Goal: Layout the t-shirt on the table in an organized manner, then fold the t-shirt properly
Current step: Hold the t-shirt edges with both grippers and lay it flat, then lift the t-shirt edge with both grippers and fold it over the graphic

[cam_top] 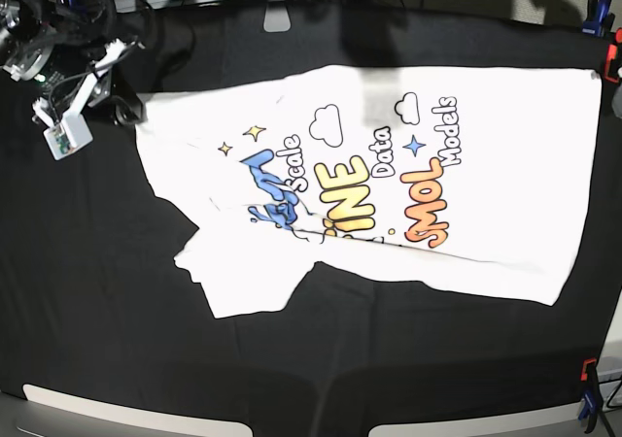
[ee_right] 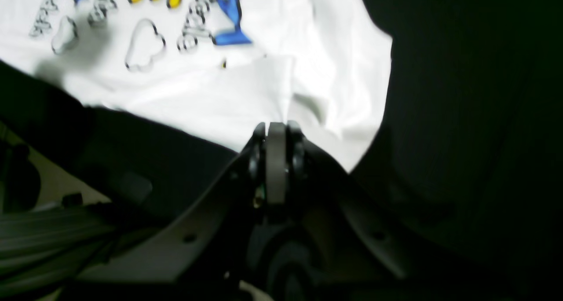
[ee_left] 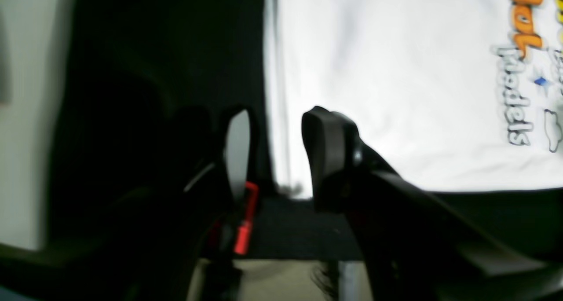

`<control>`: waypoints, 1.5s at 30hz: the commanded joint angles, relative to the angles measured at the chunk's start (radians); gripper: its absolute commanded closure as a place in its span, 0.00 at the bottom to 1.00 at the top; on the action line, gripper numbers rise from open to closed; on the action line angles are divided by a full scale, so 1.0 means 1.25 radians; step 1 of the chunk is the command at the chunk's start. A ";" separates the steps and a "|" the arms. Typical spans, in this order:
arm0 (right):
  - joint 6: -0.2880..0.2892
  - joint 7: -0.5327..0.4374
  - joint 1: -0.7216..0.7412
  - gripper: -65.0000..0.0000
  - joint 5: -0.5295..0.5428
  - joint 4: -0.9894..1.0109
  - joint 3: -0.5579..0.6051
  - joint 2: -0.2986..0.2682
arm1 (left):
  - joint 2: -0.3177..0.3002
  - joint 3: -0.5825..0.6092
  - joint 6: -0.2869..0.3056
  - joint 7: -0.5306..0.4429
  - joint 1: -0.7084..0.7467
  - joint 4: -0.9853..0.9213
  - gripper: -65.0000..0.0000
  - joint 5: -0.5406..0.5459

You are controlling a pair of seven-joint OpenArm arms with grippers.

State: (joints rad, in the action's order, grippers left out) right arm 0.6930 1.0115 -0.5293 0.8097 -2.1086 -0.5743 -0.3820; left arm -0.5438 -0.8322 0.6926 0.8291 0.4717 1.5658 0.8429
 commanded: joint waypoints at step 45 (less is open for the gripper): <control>0.004 -0.085 0.002 0.98 -0.037 -0.015 -0.007 -0.078 | -0.163 0.512 -0.229 -0.533 0.165 0.040 0.62 -1.051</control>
State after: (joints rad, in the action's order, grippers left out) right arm 0.6933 0.9344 -0.5293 0.7521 -2.1086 -0.5735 -0.4629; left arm -0.7341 -0.1852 0.4110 0.1600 0.6731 1.6100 -0.4690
